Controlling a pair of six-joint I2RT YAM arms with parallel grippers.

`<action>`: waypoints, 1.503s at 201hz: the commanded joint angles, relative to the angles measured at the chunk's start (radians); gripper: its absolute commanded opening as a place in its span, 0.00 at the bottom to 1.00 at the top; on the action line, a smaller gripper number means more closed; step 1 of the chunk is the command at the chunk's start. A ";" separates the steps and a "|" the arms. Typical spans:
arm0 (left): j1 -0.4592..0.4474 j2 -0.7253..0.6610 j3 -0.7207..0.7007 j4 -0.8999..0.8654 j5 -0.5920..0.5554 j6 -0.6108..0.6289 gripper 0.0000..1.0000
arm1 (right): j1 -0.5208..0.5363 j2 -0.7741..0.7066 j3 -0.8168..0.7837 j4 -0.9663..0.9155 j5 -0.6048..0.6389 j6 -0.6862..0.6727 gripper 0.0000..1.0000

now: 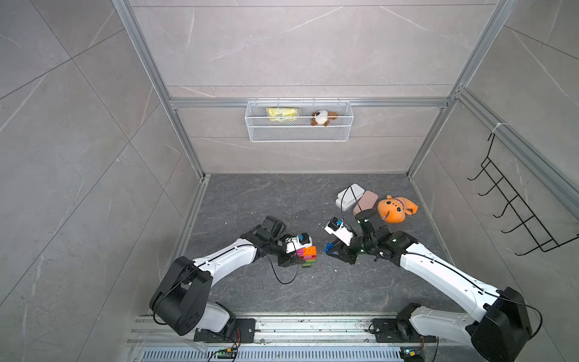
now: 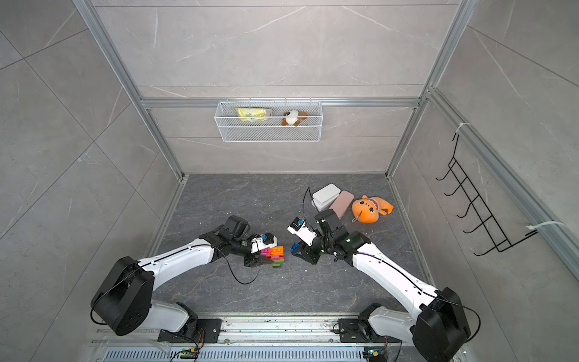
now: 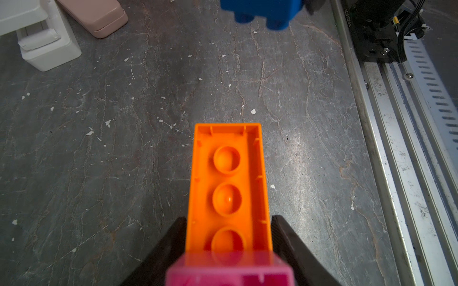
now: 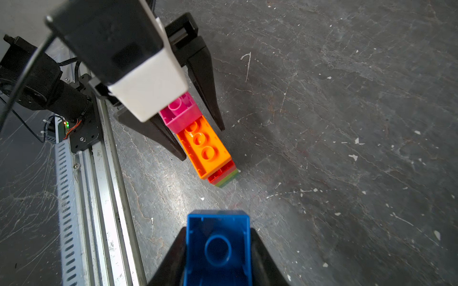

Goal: Assemble a carrot with lego
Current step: Move the lego brick at the center of the board, then assemble the lego brick with the lego brick.

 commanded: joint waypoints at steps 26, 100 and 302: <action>0.003 -0.101 -0.008 0.036 0.008 -0.086 0.65 | 0.036 -0.012 0.010 0.005 0.034 -0.060 0.24; 0.010 -0.352 -0.089 0.070 0.014 -0.256 0.75 | 0.052 -0.004 -0.003 0.051 0.012 -0.104 0.23; 0.092 -0.316 0.000 -0.116 -0.088 -1.331 0.70 | 0.073 0.290 0.321 -0.286 -0.047 -0.527 0.23</action>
